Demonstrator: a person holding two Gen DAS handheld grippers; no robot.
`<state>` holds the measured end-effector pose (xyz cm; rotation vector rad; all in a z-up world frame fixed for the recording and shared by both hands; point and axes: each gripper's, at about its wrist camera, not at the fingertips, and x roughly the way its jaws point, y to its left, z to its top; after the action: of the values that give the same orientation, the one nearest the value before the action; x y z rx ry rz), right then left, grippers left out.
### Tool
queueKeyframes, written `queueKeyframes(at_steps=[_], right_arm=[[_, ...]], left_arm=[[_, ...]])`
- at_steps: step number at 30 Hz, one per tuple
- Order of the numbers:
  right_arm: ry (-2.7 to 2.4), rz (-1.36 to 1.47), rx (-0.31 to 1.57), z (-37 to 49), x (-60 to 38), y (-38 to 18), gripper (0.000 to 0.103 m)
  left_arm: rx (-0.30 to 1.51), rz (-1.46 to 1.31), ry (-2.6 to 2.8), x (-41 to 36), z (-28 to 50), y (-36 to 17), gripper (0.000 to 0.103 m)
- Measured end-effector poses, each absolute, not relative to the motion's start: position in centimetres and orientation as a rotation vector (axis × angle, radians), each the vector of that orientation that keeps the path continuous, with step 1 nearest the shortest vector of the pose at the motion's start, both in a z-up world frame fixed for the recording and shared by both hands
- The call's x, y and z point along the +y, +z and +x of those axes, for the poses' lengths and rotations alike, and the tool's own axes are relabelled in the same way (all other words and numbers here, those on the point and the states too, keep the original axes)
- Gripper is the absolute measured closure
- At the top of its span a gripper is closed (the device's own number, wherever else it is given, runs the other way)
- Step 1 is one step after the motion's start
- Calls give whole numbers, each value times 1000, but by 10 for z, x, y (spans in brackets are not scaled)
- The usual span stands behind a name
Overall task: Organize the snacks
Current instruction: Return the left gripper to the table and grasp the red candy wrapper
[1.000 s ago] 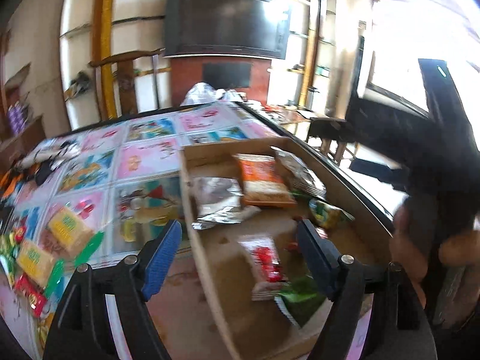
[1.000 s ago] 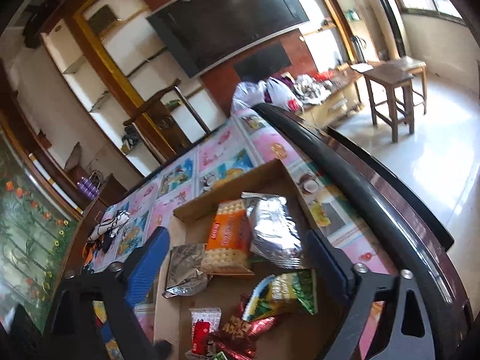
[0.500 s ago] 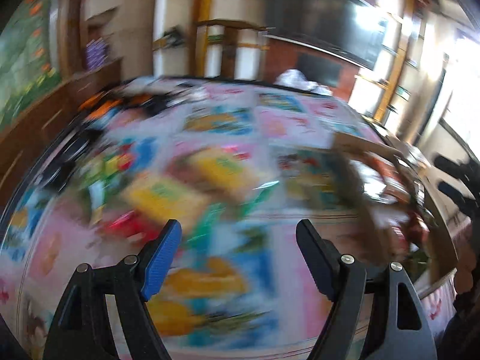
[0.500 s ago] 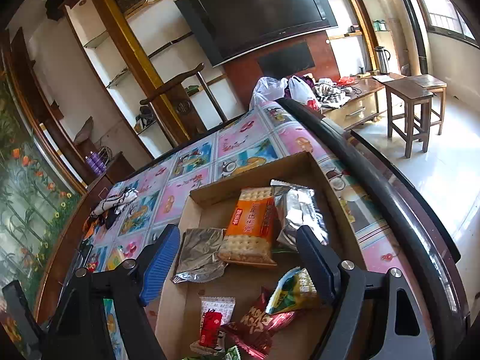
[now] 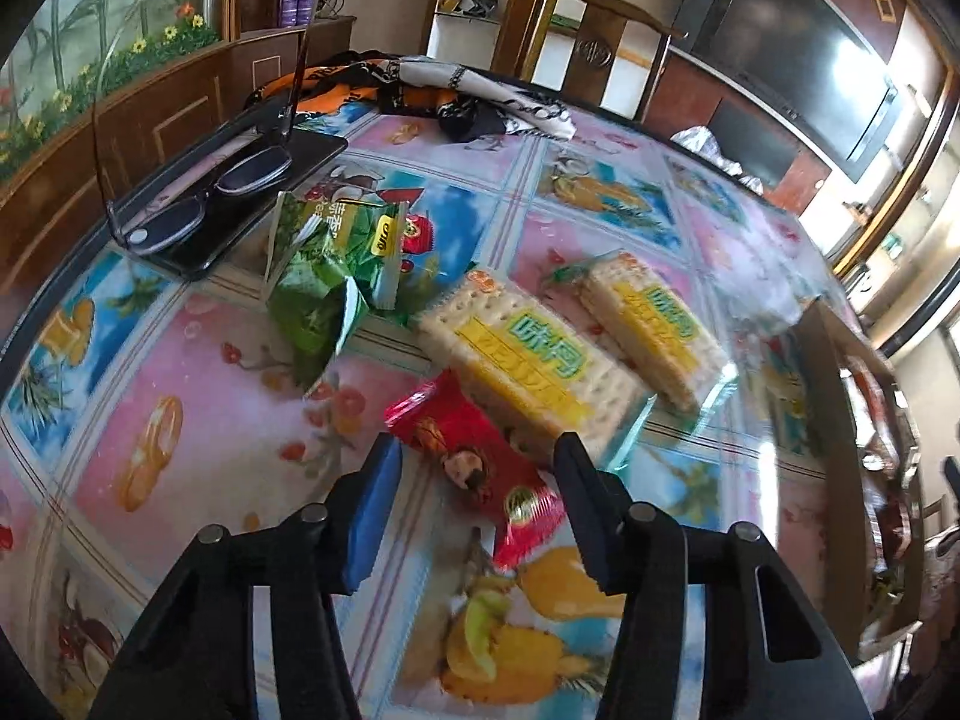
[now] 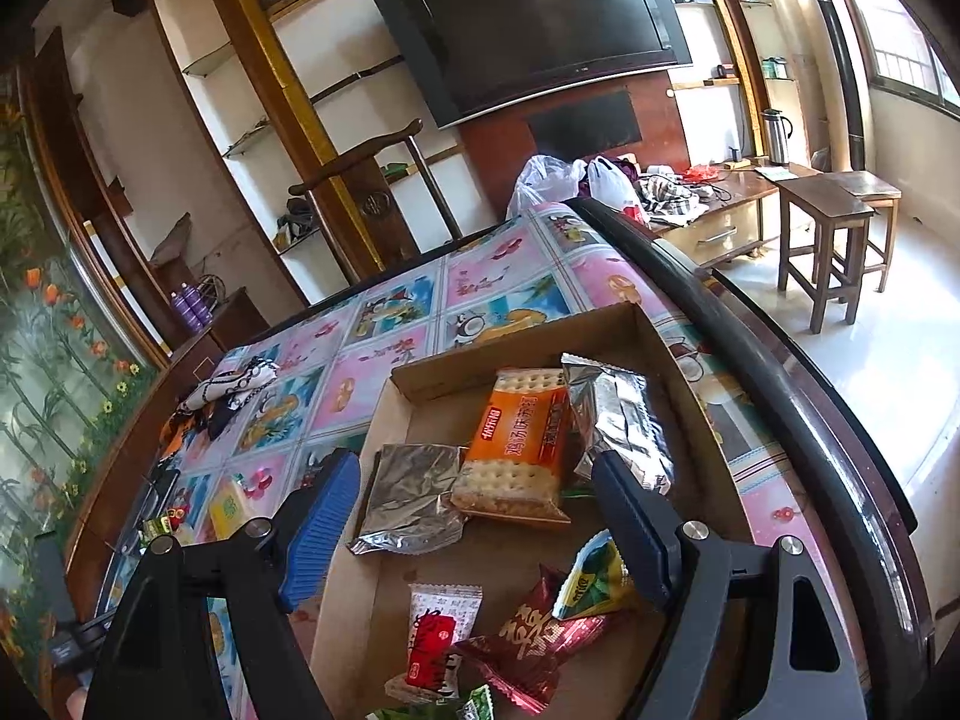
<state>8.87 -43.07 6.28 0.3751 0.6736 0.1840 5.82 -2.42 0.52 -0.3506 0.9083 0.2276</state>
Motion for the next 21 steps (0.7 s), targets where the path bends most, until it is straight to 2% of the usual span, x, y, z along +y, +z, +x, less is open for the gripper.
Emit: queueKeyframes(at_steps=[4, 7, 13, 17, 21], right_arm=[[201, 359, 659, 86, -427, 65, 20], [226, 338, 652, 84, -420, 67, 20], [403, 260, 659, 81, -387, 70, 23], [631, 337, 778, 87, -349, 62, 23], [674, 261, 873, 99, -292, 61, 22]], left_arm=[[911, -262, 256, -27, 64, 3, 68], [910, -209, 246, -24, 59, 2, 82], [900, -114, 175, -16, 49, 0, 83], [898, -126, 173, -12, 51, 1, 83], [893, -104, 179, -16, 51, 0, 83]])
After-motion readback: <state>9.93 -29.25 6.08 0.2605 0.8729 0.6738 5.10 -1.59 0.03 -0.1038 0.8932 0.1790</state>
